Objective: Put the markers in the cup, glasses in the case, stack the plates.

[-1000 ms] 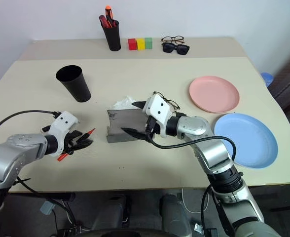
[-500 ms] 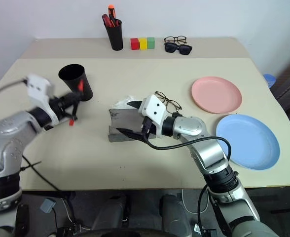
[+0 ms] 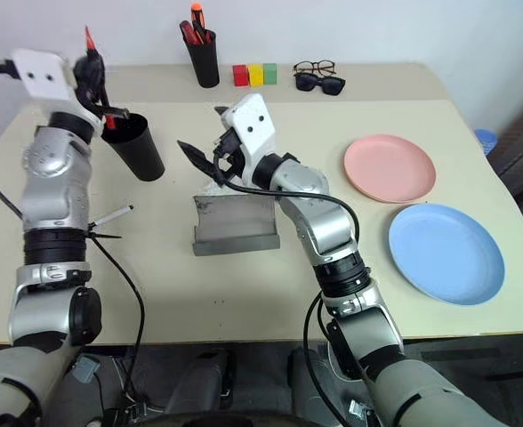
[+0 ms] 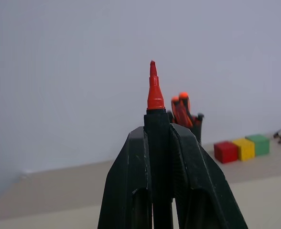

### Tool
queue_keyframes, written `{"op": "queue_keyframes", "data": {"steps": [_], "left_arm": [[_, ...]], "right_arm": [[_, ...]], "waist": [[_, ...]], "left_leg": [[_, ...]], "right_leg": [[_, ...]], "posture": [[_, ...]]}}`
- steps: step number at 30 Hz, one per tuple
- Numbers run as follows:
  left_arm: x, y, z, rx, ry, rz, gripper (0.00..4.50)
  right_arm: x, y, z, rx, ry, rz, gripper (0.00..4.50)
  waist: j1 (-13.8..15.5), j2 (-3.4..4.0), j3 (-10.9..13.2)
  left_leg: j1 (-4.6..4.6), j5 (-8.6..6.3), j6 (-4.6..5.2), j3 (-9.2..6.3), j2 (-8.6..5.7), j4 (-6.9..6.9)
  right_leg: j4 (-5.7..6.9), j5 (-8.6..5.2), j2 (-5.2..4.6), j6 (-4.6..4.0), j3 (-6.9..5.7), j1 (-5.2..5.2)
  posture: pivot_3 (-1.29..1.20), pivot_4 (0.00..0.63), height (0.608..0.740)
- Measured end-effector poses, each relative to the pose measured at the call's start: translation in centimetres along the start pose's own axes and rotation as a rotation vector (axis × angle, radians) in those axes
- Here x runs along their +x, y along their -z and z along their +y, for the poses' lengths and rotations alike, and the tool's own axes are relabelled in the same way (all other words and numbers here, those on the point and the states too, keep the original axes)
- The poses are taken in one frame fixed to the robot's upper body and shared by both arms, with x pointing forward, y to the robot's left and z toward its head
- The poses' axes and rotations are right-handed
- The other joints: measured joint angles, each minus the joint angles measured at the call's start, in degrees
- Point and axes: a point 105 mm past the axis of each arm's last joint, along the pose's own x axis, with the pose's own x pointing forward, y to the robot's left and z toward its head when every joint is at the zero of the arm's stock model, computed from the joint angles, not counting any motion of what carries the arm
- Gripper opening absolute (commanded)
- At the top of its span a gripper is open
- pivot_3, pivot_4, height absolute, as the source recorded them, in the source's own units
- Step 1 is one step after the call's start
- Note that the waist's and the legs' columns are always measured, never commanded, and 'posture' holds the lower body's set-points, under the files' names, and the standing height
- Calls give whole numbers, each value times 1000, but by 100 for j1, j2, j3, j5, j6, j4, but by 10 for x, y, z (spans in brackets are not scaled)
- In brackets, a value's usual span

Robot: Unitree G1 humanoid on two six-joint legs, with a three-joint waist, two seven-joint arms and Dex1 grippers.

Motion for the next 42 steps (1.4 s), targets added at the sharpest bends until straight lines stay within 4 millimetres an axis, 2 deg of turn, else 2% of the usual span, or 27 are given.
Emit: {"op": "queue_keyframes", "data": {"steps": [8,9,10,11,12,15,19,22,23,24,25,27,28,30,31,33,38,40,42], "left_arm": [[-6,30,-2,-37,14,32,30],[-6,33,-4,-51,19,37,1006],[-7,35,-5,-55,23,41,1323],[-7,35,-5,-54,23,34,1840],[-7,33,-4,-52,20,25,2310],[-7,28,1,-75,-3,0,2310],[-9,2,24,-120,-66,-82,2310],[-24,-17,50,-93,-54,-99,2310],[-33,-20,55,-78,-16,-80,2828],[-39,-20,59,-72,10,-57,2857],[-49,-20,63,-62,54,-18,3149],[-67,-17,64,-51,142,64,4190],[-75,-15,62,-42,197,117,4477],[-101,-4,54,29,353,296,4477],[-117,8,50,106,434,437,4477],[-134,29,51,167,485,635,4477],[-147,60,50,150,498,889,4477],[-151,72,54,180,507,990,4477],[-149,81,57,163,491,1038,4477]], "right_arm": [[-6,6,2,15,13,3,4500],[-6,5,2,14,12,1,4500],[-6,5,3,13,11,1,4500],[-6,5,3,13,10,1,4500],[-6,5,3,12,10,2,4500],[-7,5,2,11,8,3,4500],[-6,5,3,11,1,2,4500],[-6,5,3,11,-2,3,4500],[-7,6,3,11,-2,4,4500],[-8,7,2,10,1,8,4500],[-8,7,2,11,1,11,4500],[-10,9,1,11,1,18,4500],[-10,10,2,11,-1,20,4500],[-10,9,3,11,-10,19,4500],[-10,9,3,11,-14,19,4500],[-11,10,3,9,-17,20,4500],[-12,9,14,5,-97,23,4500],[-22,11,25,-8,-189,36,4500],[-29,14,27,-7,-216,53,4500]], "waist": [[-18,0,0],[-17,0,0],[-17,0,0],[-18,0,0],[-17,0,0],[-25,0,0],[-60,0,0],[-169,1,-1],[-204,1,-1],[-215,1,-1],[-242,1,-1],[-283,1,-1],[-287,1,-1],[-303,3,1],[-304,2,1],[-268,9,4],[-206,5,2],[-186,5,2],[-164,5,3]], "left_leg": [[-4,-9,20,-4,3,0],[-4,-9,20,-4,3,2],[-5,-9,20,-4,3,2],[-5,-9,20,-4,3,2],[-4,-9,20,-5,3,2],[-4,-9,20,-6,4,2],[-4,-9,20,-9,5,1],[-1,-8,20,-9,6,-3],[1,-8,18,-9,7,-6],[3,-7,18,-10,8,-8],[3,-6,16,-12,10,-11],[5,-6,15,-13,11,-13],[4,-5,14,-15,12,-14],[10,-6,15,-10,12,-18],[13,-6,15,-10,13,-20],[23,-5,15,-13,10,-25],[27,-3,17,-15,12,-20],[27,-3,19,-12,12,-24],[28,-3,18,-10,12,-23]], "right_leg": [[17,0,9,-1,-1,-11],[17,1,9,-1,-1,-11],[17,0,9,-1,-1,-11],[17,0,9,-1,-1,-11],[17,0,9,-1,-1,-11],[19,0,10,-1,-1,-11],[20,0,11,-1,-1,-12],[22,0,10,-1,0,-12],[23,0,11,-2,1,-12],[24,0,11,-2,1,-12],[24,0,13,-3,1,-12],[24,-1,13,-3,1,-11],[23,-1,13,-4,0,-11],[25,-2,13,-5,5,-10],[23,-2,14,-5,5,-8],[24,-2,15,-6,4,2],[22,-2,23,-6,0,13],[19,-2,24,-6,0,13],[20,-3,25,-6,0,11]], "posture": [[0,150,740],[0,150,740],[0,150,740],[0,150,740],[0,150,740],[0,150,740],[0,150,740],[0,150,740],[0,150,740],[0,150,740],[0,150,740],[0,150,740],[0,150,740],[0,150,740],[0,150,740],[0,150,740],[0,150,740],[0,150,740],[0,150,740]]}}
